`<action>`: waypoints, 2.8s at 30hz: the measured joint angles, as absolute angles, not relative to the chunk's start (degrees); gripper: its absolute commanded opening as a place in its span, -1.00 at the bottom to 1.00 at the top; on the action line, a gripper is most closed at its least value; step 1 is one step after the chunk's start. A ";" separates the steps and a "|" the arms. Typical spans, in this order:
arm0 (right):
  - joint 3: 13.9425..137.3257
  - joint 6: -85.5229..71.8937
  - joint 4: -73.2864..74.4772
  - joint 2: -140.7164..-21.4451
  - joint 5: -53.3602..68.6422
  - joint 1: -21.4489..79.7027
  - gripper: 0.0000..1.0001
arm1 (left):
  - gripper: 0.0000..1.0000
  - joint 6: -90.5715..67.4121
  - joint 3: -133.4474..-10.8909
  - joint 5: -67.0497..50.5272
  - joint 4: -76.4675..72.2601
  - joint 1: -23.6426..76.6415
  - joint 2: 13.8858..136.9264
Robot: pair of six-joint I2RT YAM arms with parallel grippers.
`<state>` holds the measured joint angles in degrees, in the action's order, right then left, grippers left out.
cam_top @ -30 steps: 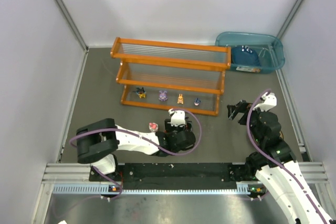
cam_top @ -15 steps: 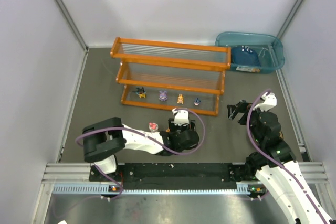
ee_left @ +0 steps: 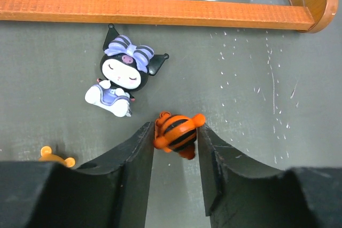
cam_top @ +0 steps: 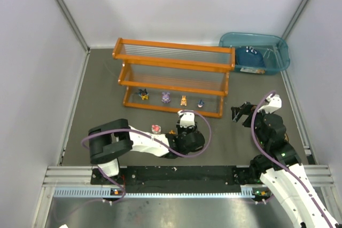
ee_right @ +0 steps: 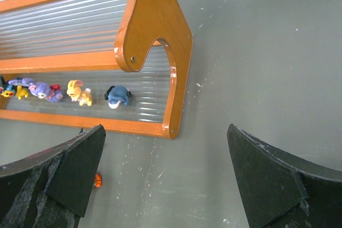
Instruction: Place and organize the plastic toys onto the shelf
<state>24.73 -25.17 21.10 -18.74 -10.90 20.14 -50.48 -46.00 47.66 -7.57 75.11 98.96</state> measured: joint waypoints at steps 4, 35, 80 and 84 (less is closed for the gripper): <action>24.73 -25.17 21.10 -18.74 -10.90 20.14 0.98 | -0.48 -50.04 -46.13 47.66 -7.97 75.05 99.44; 24.73 -25.61 21.12 -16.91 -10.90 20.14 0.98 | -1.00 -13.45 -57.39 22.17 -9.23 59.05 72.82; 24.73 -25.63 21.17 -16.88 -10.90 20.14 0.98 | -1.00 -5.67 -74.98 10.28 -5.08 50.33 98.45; 24.73 -25.63 21.17 -16.88 -10.90 20.14 0.98 | -1.00 -6.68 -75.90 10.55 -5.02 49.89 100.05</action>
<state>24.73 -25.63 21.17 -16.88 -10.90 20.14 -6.68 -75.90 10.55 -5.02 49.89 100.05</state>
